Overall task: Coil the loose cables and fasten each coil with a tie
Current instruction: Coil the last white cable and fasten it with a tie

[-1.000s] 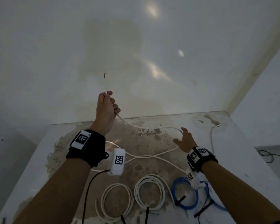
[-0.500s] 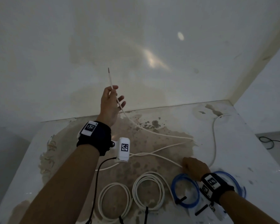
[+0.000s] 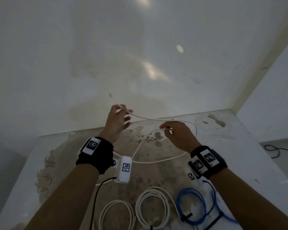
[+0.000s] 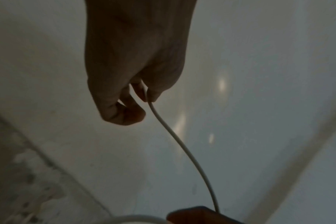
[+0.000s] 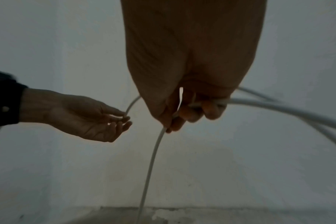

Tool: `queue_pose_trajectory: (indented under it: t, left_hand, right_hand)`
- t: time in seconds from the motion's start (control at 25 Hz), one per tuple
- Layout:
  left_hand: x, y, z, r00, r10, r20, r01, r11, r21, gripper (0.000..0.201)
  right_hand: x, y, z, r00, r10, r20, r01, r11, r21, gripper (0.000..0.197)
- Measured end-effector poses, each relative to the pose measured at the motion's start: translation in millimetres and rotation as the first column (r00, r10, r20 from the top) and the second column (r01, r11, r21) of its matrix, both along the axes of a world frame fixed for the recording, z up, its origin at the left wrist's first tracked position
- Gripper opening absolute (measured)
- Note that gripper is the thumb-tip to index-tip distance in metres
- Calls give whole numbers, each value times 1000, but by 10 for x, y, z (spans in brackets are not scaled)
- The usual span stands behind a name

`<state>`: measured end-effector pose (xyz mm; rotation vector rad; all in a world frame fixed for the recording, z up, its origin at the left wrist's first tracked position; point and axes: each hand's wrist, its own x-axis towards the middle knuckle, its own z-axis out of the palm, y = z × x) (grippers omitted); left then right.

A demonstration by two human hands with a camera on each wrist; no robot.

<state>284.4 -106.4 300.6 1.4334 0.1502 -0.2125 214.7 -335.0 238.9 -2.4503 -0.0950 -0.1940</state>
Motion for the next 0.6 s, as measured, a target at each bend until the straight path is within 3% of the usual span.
queue_pose_trajectory:
  t: [0.08,0.16,0.4,0.48,0.52,0.56,0.6]
  left_hand:
    - [134,158,-284,975,183,-125,-198,974,-114,11]
    - [228,216,-581,939,260,-226,-294,947,-130,15]
    - [-98,130,-1401,874,93,-478,-157,983,-95,17]
    - [-198,13,-1465,925,47,-377,-58,998,-16,17]
    - [-230,-72,-1422,981,-9,-195,27,996,91,15]
    - [-270,-167,-1301,991,-125,38,113,964,239,17]
    - [-322,-269,-1173,931,-303,201,209,898,386,20]
  right_hand:
    - [6,-38,145,983,114,-141,-138,975,-173,22]
    - [-15,-85,228,947,191,-257,-244,950,-195,21]
    - [-145,-65,351,964,190,-187,-206,976,-68,11]
    - [-155,-31,297,968,184,-172,-197,979,-60,11]
    - [-153,-8,266,970,182,-160,-193,979,-61,11]
    - [-141,23,232,974,176,-144,-185,981,-56,10]
    - [-125,48,204,978,167,-123,-174,984,-46,9]
